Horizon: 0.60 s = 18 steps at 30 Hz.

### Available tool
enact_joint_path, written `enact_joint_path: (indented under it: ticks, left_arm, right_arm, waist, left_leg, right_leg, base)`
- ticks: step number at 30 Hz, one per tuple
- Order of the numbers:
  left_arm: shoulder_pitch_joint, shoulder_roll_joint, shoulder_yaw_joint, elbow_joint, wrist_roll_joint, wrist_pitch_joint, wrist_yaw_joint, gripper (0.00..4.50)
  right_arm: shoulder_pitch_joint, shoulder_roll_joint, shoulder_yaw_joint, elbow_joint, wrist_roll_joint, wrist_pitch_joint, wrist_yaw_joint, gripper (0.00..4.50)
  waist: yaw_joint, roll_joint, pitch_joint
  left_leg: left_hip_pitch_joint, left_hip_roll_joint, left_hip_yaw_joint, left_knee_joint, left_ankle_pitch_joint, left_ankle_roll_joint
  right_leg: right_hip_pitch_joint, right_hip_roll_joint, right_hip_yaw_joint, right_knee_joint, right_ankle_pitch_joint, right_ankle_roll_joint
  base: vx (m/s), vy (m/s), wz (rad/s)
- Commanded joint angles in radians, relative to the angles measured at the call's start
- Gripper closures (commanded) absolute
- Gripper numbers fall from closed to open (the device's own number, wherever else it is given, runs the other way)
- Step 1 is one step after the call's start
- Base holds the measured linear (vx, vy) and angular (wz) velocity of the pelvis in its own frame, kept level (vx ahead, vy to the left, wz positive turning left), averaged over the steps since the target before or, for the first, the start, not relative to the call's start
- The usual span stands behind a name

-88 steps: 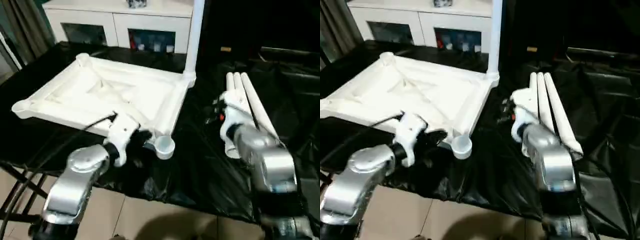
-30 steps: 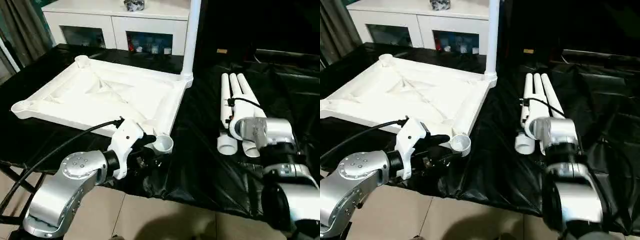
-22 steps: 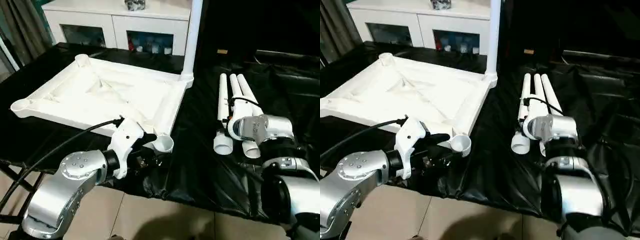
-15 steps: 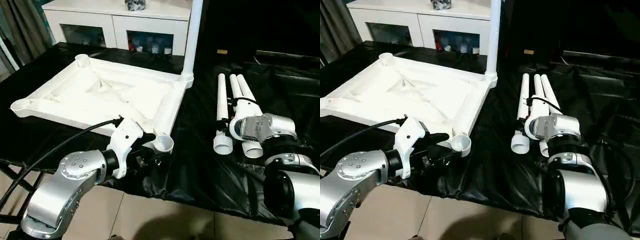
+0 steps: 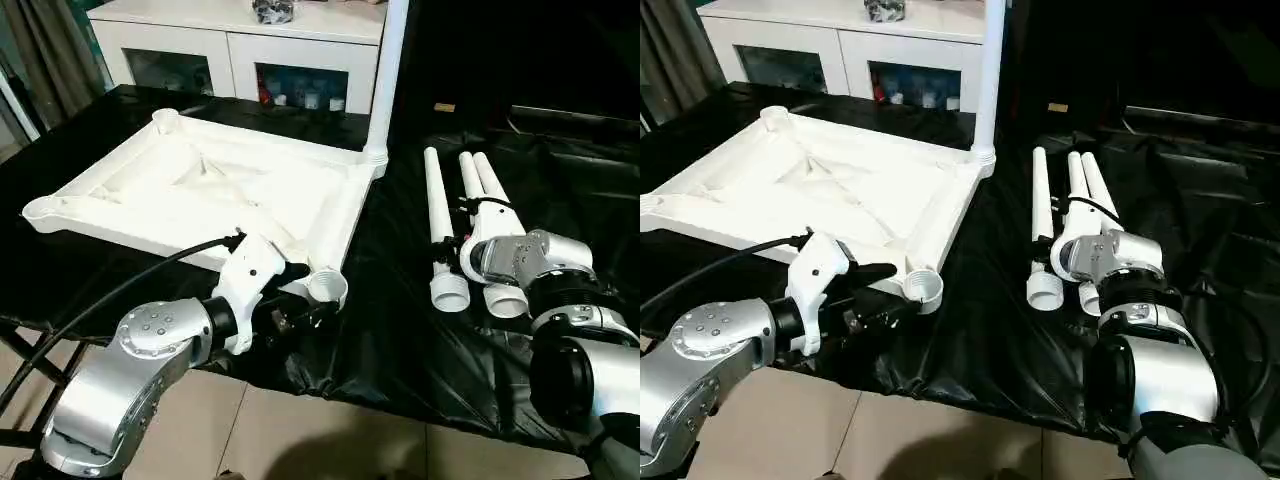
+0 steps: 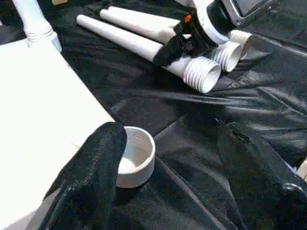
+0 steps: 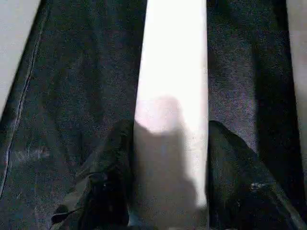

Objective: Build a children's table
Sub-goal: Pick table leg

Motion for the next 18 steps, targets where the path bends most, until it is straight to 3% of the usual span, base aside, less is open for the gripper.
enact_joint_path:
  ticks: [1,3,4,7,11,13,17,18]
  left_arm:
    - [-0.017,-0.010,0.000,0.021,0.020,-0.034,0.033,1.07]
    - [-0.025,-0.025,0.011,0.029,0.021,-0.046,0.048,1.07]
    - [-0.035,-0.041,0.025,0.038,0.022,-0.059,0.065,1.07]
    - [-0.049,-0.058,0.040,0.051,0.021,-0.069,0.085,1.07]
    - [-0.081,-0.076,0.058,0.088,0.027,-0.066,0.117,1.07]
    - [-0.112,-0.102,0.074,0.122,0.023,-0.072,0.147,1.07]
    - [-0.129,-0.119,0.081,0.139,0.020,-0.079,0.161,1.07]
    - [-0.155,-0.147,0.094,0.163,0.013,-0.088,0.182,1.07]
  right_arm:
    - [0.000,0.001,-0.010,0.005,0.012,-0.020,-0.004,2.64]
    - [0.004,0.001,-0.019,-0.006,0.027,-0.032,0.000,2.64]
    - [0.012,0.004,-0.031,-0.031,0.047,-0.046,0.010,2.64]
    - [0.026,0.009,-0.055,-0.074,0.077,-0.059,0.025,2.64]
    - [0.083,0.028,-0.089,-0.237,0.136,-0.091,0.087,2.64]
    - [0.152,0.047,-0.102,-0.417,0.197,-0.125,0.169,2.64]
    - [0.176,0.053,-0.105,-0.479,0.220,-0.136,0.200,2.64]
    - [0.210,0.059,-0.114,-0.559,0.267,-0.140,0.246,2.64]
  waist:
    - [0.003,-0.002,-0.061]
    - [0.003,0.000,-0.061]
    - [0.003,0.006,-0.060]
    - [0.005,0.006,-0.065]
    - [0.008,0.006,-0.066]
    - [0.011,0.008,-0.067]
    - [0.016,0.007,-0.070]
    - [0.016,0.010,-0.068]
  left_leg:
    - [0.001,-0.058,0.043,-0.061,-0.349,-0.019]
    - [0.001,-0.059,0.043,-0.060,-0.350,-0.020]
    - [0.001,-0.059,0.043,-0.062,-0.354,-0.020]
    - [0.001,-0.059,0.043,-0.060,-0.336,-0.015]
    - [0.000,-0.058,0.044,-0.059,-0.304,-0.003]
    - [-0.002,-0.058,0.044,-0.061,-0.278,0.004]
    - [-0.005,-0.056,0.042,-0.061,-0.234,0.011]
    - [-0.005,-0.056,0.043,-0.062,-0.242,0.010]
  right_leg:
    - [0.046,0.043,-0.030,-0.073,-0.347,-0.153]
    - [0.046,0.043,-0.030,-0.074,-0.344,-0.154]
    - [0.046,0.043,-0.029,-0.074,-0.339,-0.156]
    - [0.049,0.042,-0.030,-0.070,-0.303,-0.168]
    - [0.052,0.043,-0.028,-0.068,-0.258,-0.176]
    - [0.055,0.043,-0.027,-0.068,-0.238,-0.180]
    - [0.060,0.042,-0.026,-0.063,-0.214,-0.186]
    - [0.059,0.043,-0.027,-0.065,-0.223,-0.187]
  base:
    - [0.000,0.000,0.00]
    - [0.000,0.000,0.00]
    - [0.000,0.000,0.00]
    - [0.000,0.000,0.00]
    - [0.000,0.000,0.00]
    - [0.000,0.000,0.00]
    - [0.000,0.000,0.00]
    - [0.000,0.000,0.00]
